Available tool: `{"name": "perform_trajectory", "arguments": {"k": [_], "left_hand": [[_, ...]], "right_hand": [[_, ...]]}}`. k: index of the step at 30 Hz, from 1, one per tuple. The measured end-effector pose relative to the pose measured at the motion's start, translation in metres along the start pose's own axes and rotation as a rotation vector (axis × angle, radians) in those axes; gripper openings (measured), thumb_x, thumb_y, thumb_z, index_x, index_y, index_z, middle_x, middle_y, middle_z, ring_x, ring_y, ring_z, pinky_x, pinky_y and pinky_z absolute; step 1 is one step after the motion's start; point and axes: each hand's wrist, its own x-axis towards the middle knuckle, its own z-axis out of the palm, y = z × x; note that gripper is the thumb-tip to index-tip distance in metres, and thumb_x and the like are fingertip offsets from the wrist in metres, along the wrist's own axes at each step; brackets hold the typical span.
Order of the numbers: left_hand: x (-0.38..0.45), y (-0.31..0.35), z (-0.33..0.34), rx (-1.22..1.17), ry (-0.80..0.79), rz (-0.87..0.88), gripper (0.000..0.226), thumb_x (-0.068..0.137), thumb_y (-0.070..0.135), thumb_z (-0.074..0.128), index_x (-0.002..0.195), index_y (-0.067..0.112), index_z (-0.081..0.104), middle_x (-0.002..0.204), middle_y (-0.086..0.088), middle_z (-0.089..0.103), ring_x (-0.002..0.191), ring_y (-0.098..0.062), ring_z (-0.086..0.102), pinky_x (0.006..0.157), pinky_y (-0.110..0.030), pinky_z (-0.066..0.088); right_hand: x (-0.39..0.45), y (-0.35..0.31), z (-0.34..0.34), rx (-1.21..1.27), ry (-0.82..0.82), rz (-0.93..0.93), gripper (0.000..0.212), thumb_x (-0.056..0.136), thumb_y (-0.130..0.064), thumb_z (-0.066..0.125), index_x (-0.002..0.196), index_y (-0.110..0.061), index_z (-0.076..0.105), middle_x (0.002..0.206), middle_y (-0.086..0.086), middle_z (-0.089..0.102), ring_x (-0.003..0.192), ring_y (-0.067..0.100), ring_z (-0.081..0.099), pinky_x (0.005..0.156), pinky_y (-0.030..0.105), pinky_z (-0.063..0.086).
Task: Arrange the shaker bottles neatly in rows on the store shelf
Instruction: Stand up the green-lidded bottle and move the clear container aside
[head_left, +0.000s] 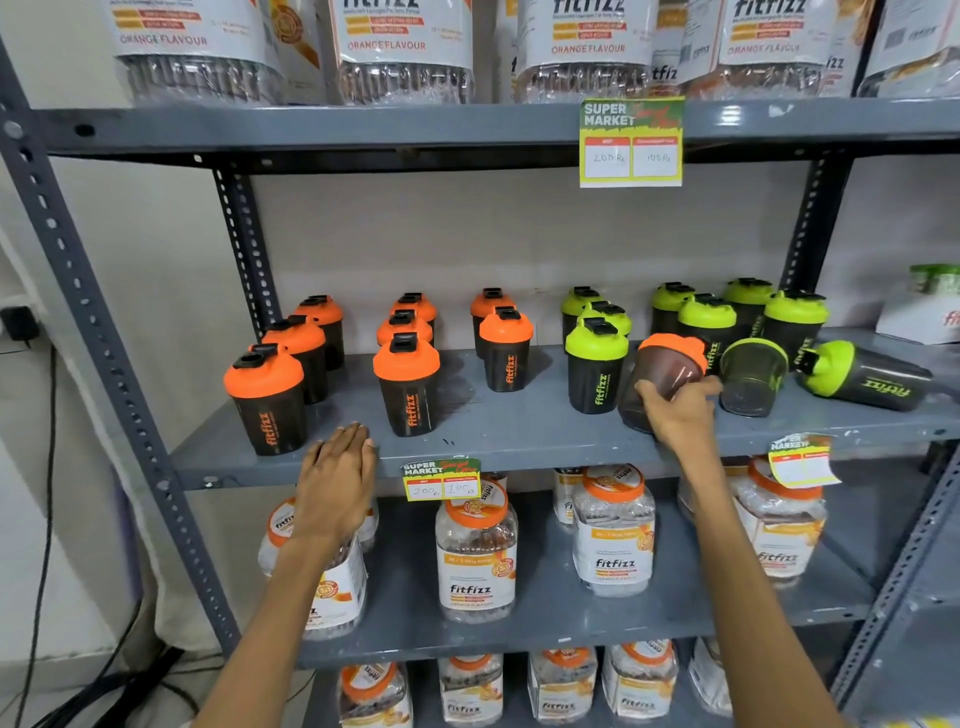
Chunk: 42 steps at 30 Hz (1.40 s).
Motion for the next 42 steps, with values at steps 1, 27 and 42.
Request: {"name": "perform_trajectory", "arguments": {"k": [1,27,42], "left_hand": [[0.000,-0.001,0.001,0.001,0.004,0.004,0.048,0.103,0.028,0.026,0.137,0.007,0.053,0.144,-0.014,0.053,0.138,-0.029,0.045,0.118,-0.048,0.025],[-0.002,0.000,-0.003,0.061,-0.002,0.016,0.055,0.099,0.031,0.022,0.136,0.006,0.055,0.142,-0.013,0.056,0.136,-0.028,0.047,0.115,-0.045,0.029],[-0.060,0.100,0.005,-0.304,0.179,0.104,0.039,0.100,0.028,0.047,0.132,0.011,0.060,0.132,-0.008,0.064,0.122,-0.023,0.058,0.106,-0.039,0.046]], "right_hand": [[-0.011,0.000,-0.002,0.034,0.041,-0.050,0.095,0.080,-0.034,0.073,0.145,0.006,0.016,0.145,0.030,0.038,0.135,0.045,0.039,0.110,0.051,0.037],[-0.078,-0.035,0.138,-0.079,-0.022,-0.323,0.096,0.062,-0.027,0.088,0.137,-0.001,0.034,0.133,0.023,0.041,0.125,0.043,0.042,0.105,0.047,0.038],[-0.097,0.031,0.056,0.262,-0.102,-0.526,0.073,0.085,-0.025,0.073,0.141,-0.014,0.028,0.111,0.007,0.055,0.097,0.021,0.059,0.083,0.028,0.054]]}}
